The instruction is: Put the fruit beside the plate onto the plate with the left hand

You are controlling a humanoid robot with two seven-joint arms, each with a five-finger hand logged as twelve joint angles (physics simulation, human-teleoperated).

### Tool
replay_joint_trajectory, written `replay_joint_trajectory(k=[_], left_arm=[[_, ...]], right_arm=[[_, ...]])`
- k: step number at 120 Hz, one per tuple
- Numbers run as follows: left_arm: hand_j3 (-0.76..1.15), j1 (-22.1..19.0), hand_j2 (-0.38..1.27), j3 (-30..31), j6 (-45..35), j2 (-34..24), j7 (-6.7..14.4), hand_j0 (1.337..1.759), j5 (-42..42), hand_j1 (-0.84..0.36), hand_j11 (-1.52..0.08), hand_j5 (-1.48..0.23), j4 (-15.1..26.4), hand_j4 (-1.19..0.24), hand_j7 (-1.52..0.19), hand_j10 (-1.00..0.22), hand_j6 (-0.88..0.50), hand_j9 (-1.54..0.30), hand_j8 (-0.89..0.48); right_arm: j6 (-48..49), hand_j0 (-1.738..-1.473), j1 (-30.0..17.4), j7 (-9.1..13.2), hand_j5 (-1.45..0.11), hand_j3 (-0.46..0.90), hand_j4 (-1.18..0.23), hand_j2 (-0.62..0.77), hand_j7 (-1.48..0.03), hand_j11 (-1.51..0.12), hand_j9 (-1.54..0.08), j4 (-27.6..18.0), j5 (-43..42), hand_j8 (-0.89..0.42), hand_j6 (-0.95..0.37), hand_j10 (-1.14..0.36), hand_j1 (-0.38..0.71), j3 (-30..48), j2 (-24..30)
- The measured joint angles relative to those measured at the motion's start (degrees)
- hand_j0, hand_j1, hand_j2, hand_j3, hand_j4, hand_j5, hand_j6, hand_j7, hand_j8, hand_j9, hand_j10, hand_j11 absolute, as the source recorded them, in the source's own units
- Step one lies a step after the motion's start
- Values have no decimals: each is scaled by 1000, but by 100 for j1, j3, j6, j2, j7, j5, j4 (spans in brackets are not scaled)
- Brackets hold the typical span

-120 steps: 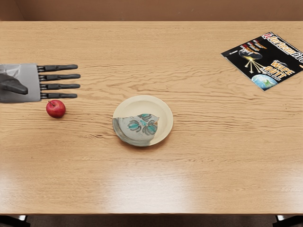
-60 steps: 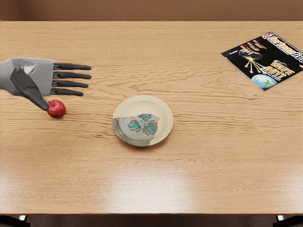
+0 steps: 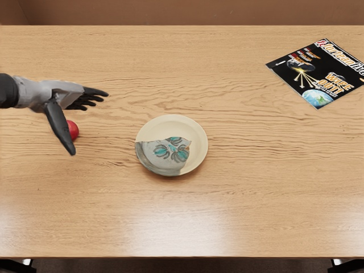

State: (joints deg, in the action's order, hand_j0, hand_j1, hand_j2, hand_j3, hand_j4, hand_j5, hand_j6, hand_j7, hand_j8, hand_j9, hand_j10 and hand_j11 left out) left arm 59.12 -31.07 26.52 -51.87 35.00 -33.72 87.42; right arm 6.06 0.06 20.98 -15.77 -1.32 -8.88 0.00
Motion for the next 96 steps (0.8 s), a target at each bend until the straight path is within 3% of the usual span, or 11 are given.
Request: replay_joint_trajectory(k=[24,53,96], left_arm=[[0,-337,1,29,-573,274,0,1658,-1748,347,-3,-4,18,-6,-4,-5,-7,-3,-7],[0,-823,2,41,-1171,494,0,1658,-3100,348,-3,-4,-39,-7,-4,-6,-8,-3,-8],[0,-955,3,46,-1415,939,0,1658,-3548,349,-2,-3,-457,-7,-3,-6,-9,-3,-8]], right_arm=[[0,-1658,-4,0,0,0,0,0,0,0,0,8,8,0,0,0,-349,12,0],[0,-1658,-5,2,0,0,0,0,0,0,0,12,15,0,1,0,-349,21,0],[0,-1658,-2,2,0,0,0,0,0,0,0,13,25,1,1,0,-349,26,0]])
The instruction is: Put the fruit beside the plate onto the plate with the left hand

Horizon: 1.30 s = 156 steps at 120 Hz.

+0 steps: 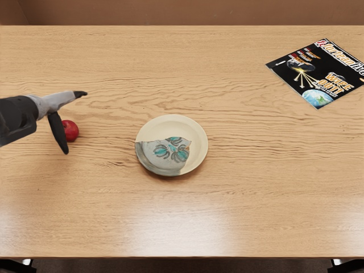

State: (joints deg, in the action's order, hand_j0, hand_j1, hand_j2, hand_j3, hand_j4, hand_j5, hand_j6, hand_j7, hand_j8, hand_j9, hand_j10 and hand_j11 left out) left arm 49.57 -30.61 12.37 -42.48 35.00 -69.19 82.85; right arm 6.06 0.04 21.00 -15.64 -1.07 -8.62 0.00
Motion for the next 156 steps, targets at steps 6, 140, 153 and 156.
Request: replay_joint_trajectory(k=[6,140,153,156], left_arm=[[0,0,3,1,-7,-5,0,1658,-10,349,-2,-3,-74,-7,-3,-6,-9,-3,-8],[0,-26,37,-1,-49,697,0,1658,-38,145,-223,-224,-1584,-176,-223,-176,-178,-223,-177],[0,-35,42,3,-49,689,0,1658,-39,113,-258,-259,-1583,-203,-258,-202,-205,-258,-204],[0,-35,44,5,-49,692,0,1658,-40,105,-267,-267,-1582,-210,-267,-209,-211,-267,-211]], right_arm=[[0,-1658,1,0,0,0,0,0,0,0,0,0,0,1,1,0,-349,0,0],[-15,-1658,9,1,0,0,0,0,0,0,0,9,10,1,1,0,-349,1,0],[-10,-1658,16,1,0,0,0,0,0,0,0,9,10,1,1,0,-349,1,0],[-10,-1658,16,1,0,0,0,0,0,0,0,9,10,1,1,0,-349,1,0]])
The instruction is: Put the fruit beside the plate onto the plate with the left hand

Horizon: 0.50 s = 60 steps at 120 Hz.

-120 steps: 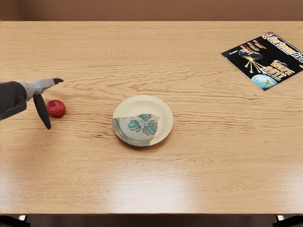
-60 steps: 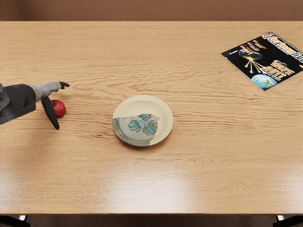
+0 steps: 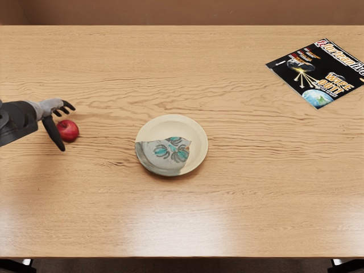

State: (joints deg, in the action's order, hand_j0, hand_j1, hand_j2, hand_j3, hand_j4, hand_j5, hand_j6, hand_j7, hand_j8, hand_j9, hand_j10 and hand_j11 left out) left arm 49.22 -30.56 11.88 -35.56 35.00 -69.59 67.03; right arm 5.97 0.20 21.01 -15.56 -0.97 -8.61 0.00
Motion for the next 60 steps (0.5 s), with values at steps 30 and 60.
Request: replay_joint_trajectory(k=[30,60], left_arm=[[0,-4,61,6,0,11,0,1658,-7,3,-378,-378,-4,-295,-378,-294,-296,-378,-296],[0,-43,80,1,-25,123,-7,1658,-11,-116,-493,-498,-40,-399,-463,-386,-343,-519,-266]], right_arm=[[-4,-1658,2,0,0,0,0,0,0,0,0,0,0,1,1,0,-349,0,0],[-22,-1658,-2,0,0,0,0,0,0,0,0,4,0,1,1,0,-349,0,0]])
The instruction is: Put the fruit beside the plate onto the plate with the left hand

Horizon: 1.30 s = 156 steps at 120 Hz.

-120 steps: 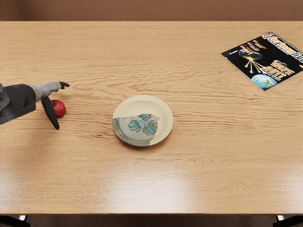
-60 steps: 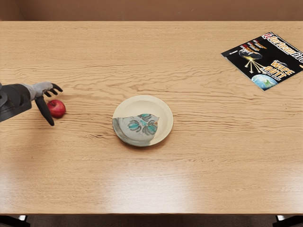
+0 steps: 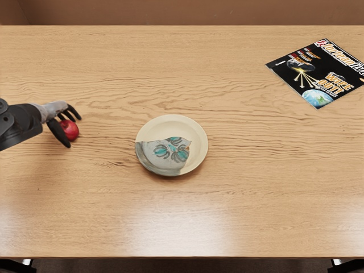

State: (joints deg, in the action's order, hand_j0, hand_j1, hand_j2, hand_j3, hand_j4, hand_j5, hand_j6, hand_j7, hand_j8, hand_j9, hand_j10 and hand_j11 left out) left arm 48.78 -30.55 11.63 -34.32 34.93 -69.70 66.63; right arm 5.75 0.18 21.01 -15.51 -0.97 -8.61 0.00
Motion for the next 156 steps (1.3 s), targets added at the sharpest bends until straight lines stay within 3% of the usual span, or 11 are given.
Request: replay_joint_trajectory(k=[14,26,35,43,68,96,128,137,143,156], left_arm=[[0,0,104,3,11,28,10,1658,-27,-214,-595,-584,-8,-476,-509,-459,-336,-640,-184],[0,0,133,0,2,2,-1,1658,18,-285,-676,-668,1,-530,-400,-519,-402,-555,-241],[0,8,149,-6,14,-30,3,1658,33,-331,-741,-735,25,-552,-539,-569,-473,-616,-351],[0,8,210,-18,25,-105,5,1657,65,-346,-802,-798,67,-540,-656,-610,-431,-711,-443],[0,17,278,-59,73,-589,7,1650,398,-410,-1001,-1014,496,-434,-947,-649,-255,-965,-306],[0,77,418,-83,107,-1015,3,1638,853,-481,-1161,-1180,1255,-323,-1130,-683,-130,-1134,-236],[0,499,398,-136,254,-837,3,1630,1150,-450,-1228,-1266,1848,-302,-1202,-715,-112,-1199,-239],[0,578,455,-136,334,-557,5,1628,1242,-483,-1237,-1282,1896,-279,-1212,-662,-98,-1211,-231],[0,611,499,-131,383,-389,5,1625,1290,-502,-1245,-1306,1913,-250,-1224,-692,-71,-1218,-215],[0,719,437,-129,465,33,6,1624,1322,-466,-1248,-1301,1930,-264,-1234,-732,-93,-1222,-225]], right_arm=[[-3,-1658,-1,0,0,0,0,0,0,0,0,0,0,1,1,0,-349,0,0],[-3,-1658,-1,0,0,0,0,0,0,0,0,2,0,1,1,0,-349,0,0],[-4,-1658,-1,0,0,0,0,0,0,0,0,3,0,1,1,0,-349,0,0],[-4,-1658,-1,0,0,0,0,0,0,0,0,3,0,1,1,0,-349,0,0],[4,-1658,5,0,0,0,0,0,0,0,0,-2,-4,1,1,0,-349,0,0],[21,-1658,8,0,0,0,0,0,0,0,0,-4,-3,1,1,1,-349,0,0],[29,-1658,8,0,0,0,0,0,0,0,0,-3,0,1,1,1,-349,0,0],[30,-1658,8,0,0,0,0,0,0,0,0,-4,-3,1,1,1,-349,0,0],[31,-1658,8,-3,0,0,0,0,0,0,0,-4,-5,1,1,1,-349,0,0],[31,-1658,8,-7,0,0,0,0,0,0,0,-4,-8,1,1,1,-349,0,0]])
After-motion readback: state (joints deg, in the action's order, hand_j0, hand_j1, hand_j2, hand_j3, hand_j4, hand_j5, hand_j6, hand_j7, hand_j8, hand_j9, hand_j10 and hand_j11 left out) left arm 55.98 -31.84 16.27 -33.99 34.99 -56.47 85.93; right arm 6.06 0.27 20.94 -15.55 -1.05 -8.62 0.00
